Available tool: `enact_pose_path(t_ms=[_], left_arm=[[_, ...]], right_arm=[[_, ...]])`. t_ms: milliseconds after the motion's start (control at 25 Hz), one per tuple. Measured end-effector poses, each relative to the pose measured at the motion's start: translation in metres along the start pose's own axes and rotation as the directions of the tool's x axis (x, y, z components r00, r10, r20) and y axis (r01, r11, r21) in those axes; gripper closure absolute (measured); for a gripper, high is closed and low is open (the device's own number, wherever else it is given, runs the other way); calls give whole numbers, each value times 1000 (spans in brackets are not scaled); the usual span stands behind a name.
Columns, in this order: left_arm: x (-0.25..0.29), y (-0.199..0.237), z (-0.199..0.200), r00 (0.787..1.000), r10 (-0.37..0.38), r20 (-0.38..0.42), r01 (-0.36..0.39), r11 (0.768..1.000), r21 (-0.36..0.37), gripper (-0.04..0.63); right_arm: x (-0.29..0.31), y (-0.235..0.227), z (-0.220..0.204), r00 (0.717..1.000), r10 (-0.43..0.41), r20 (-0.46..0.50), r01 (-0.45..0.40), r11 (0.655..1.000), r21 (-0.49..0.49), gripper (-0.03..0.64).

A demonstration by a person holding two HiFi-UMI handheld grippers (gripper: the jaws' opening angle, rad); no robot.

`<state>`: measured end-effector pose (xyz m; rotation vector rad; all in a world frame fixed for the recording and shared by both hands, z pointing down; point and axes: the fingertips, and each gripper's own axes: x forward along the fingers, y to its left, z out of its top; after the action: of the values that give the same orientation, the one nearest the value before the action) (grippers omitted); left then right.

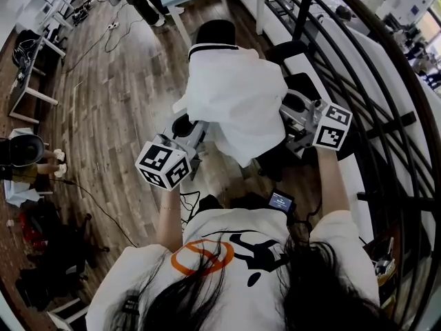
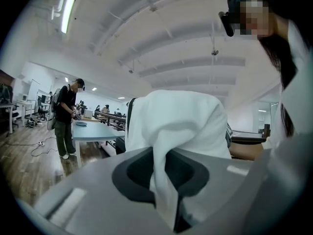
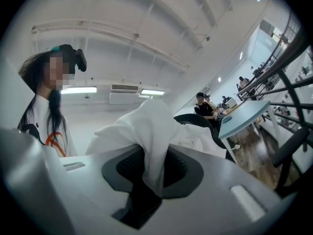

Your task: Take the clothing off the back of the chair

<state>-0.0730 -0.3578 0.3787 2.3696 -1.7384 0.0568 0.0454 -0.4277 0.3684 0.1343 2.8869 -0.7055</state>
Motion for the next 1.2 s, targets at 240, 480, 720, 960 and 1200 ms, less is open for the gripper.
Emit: enact_pose_path(t_ms=[240, 480, 720, 960, 1200], left_arm=[[-17, -3, 14, 998, 16, 64, -13, 999, -35, 538], [-32, -1, 43, 987, 24, 156, -15, 998, -60, 540], [-56, -3, 70, 975, -16, 222, 32, 997, -71, 539], [-81, 5, 88, 959, -76, 271, 97, 993, -65, 540], [-109, 24, 96, 947, -117, 299, 141, 988, -61, 540]], right_arm=[[1, 24, 37, 991, -67, 115, 70, 997, -22, 514], [11, 51, 67, 986, -88, 145, 104, 988, -112, 514], [26, 86, 78, 977, -131, 165, 163, 966, -199, 515], [48, 127, 89, 970, -161, 182, 209, 936, -284, 515], [83, 158, 81, 962, -197, 189, 253, 901, -353, 515]])
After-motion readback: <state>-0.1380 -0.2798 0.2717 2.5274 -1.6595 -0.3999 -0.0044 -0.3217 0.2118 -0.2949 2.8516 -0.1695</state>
